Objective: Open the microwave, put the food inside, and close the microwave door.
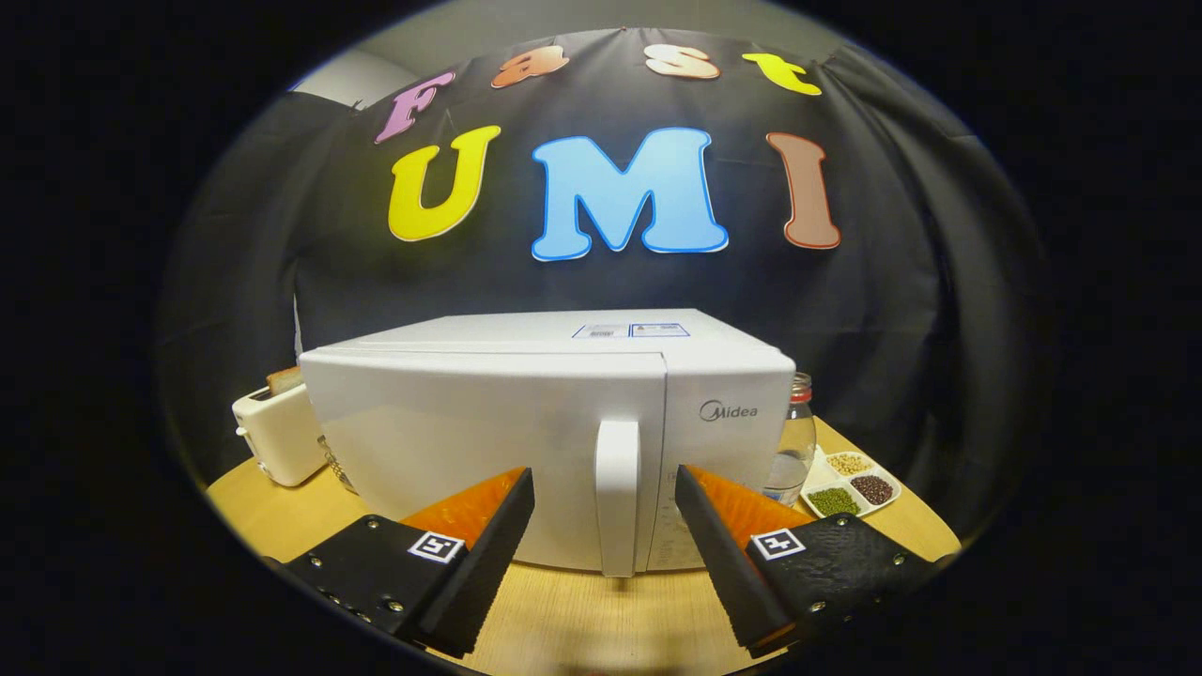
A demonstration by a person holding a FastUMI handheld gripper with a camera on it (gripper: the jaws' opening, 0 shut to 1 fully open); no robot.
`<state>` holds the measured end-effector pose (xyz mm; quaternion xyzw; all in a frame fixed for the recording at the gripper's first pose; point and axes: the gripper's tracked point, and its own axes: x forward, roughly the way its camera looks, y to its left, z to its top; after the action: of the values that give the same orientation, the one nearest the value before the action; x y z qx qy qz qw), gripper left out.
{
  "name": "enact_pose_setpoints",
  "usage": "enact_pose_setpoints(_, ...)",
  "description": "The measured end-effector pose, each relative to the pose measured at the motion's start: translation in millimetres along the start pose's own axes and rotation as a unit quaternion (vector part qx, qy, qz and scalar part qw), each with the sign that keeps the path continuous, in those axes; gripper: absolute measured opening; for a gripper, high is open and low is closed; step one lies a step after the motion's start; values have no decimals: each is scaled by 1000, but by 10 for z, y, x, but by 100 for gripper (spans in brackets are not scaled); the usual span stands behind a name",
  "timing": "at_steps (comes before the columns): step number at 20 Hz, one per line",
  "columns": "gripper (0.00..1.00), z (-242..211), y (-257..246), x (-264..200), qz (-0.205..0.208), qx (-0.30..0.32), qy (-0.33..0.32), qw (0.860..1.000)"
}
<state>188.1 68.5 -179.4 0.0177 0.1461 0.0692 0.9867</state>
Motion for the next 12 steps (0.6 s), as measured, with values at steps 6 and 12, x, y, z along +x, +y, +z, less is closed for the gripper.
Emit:
enact_pose_setpoints(6, 93, -141, -75, 195, -18, -7, 16, 1000)
enact_pose_setpoints(12, 49, -174, -170, 197, -29, -7, 21, 999)
